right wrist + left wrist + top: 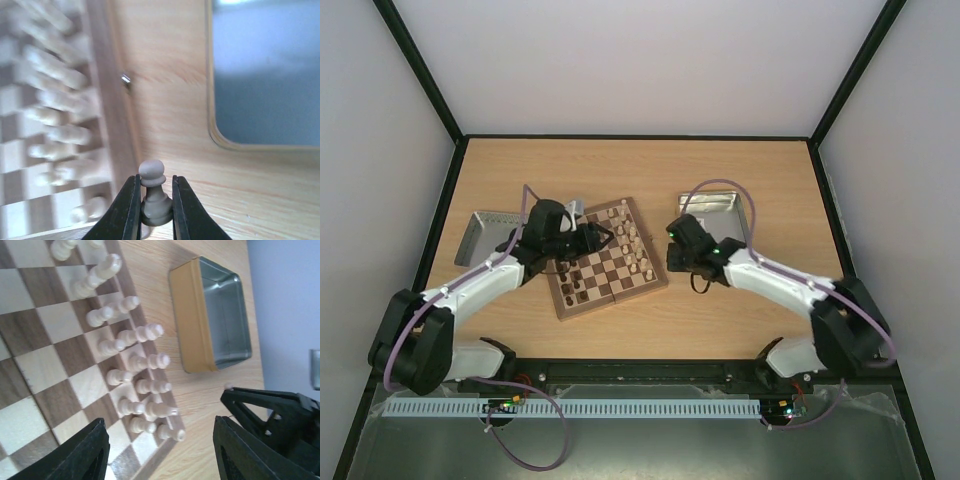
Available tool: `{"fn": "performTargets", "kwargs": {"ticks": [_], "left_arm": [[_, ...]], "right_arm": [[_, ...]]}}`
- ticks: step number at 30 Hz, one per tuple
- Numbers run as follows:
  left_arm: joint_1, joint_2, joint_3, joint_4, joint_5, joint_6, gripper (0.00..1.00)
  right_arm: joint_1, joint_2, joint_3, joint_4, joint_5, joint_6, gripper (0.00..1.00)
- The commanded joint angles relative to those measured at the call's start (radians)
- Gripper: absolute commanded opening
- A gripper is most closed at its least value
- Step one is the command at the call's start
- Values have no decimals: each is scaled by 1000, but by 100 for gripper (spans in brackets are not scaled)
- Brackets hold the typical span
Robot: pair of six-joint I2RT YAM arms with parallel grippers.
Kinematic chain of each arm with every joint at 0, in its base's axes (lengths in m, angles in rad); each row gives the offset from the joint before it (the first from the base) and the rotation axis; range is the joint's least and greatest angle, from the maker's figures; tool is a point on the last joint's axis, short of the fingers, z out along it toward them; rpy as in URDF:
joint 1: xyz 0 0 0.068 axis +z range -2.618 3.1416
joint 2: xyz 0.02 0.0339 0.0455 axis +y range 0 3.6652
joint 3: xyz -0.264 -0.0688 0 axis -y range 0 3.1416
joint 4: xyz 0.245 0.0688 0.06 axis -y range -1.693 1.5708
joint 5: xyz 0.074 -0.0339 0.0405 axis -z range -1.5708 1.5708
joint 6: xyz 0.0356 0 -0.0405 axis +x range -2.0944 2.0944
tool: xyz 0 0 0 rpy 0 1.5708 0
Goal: Set up the chess pieces on the board
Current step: Pick up the chess piece at the center of the board, then place the chess piece on the chessboard.
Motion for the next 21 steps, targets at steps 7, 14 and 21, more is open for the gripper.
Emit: {"fn": "performTargets", "kwargs": {"ticks": [7,14,21], "left_arm": [[-24,-30,151,-67,231,-83,64],[-72,-41,146,46,350,-140,66],[-90,-32,142,67,404,-155,57]], "right_arm": [[9,-358,-173,513,-461,-429,4],[9,-323,-163,575,-675,-562,3],[9,-311,-135,530,-717,-647,4]]}}
